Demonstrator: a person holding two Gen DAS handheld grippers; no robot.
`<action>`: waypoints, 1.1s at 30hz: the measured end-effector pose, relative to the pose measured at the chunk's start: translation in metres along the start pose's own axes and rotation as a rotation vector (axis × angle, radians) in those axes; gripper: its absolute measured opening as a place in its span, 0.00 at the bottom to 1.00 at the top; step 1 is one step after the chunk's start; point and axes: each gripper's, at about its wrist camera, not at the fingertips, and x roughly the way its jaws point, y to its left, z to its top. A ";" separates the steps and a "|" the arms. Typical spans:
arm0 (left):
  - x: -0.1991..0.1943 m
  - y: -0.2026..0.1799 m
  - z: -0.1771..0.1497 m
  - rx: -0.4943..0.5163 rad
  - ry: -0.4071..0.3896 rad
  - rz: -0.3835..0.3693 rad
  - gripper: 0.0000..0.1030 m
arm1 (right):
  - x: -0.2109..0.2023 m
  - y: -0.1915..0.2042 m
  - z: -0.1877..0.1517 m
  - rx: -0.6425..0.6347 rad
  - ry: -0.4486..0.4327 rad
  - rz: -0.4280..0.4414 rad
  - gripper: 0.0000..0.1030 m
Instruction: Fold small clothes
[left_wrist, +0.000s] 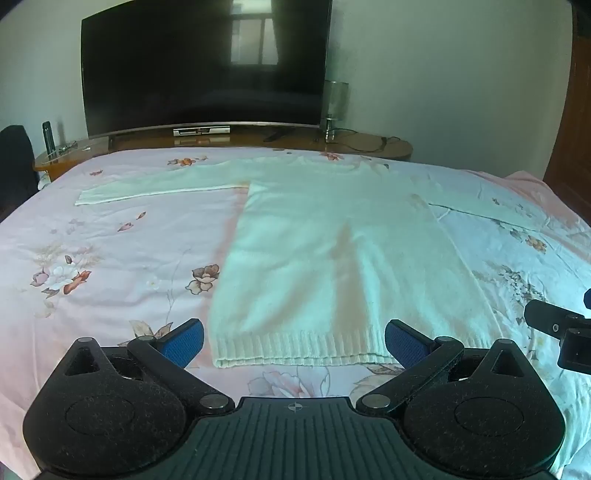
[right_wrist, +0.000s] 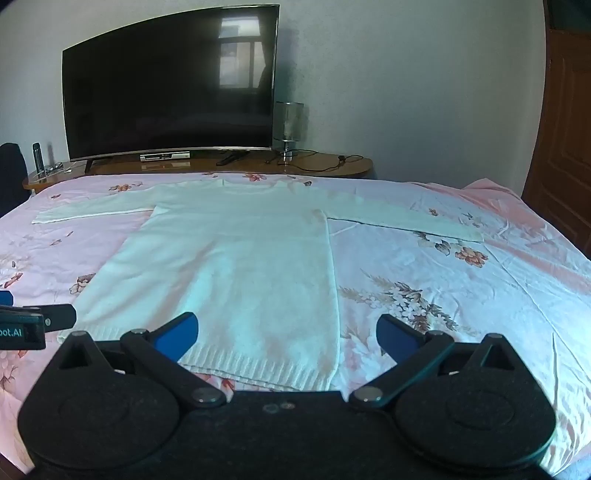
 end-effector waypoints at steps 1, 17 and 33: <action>-0.001 0.001 -0.001 -0.005 -0.007 -0.003 1.00 | 0.000 0.000 0.000 -0.001 0.005 -0.002 1.00; 0.000 -0.001 0.000 -0.003 -0.008 -0.004 1.00 | 0.001 0.000 0.001 0.005 0.006 0.004 1.00; 0.002 -0.001 -0.001 0.004 -0.005 -0.001 1.00 | 0.002 0.000 0.002 0.003 0.012 0.004 1.00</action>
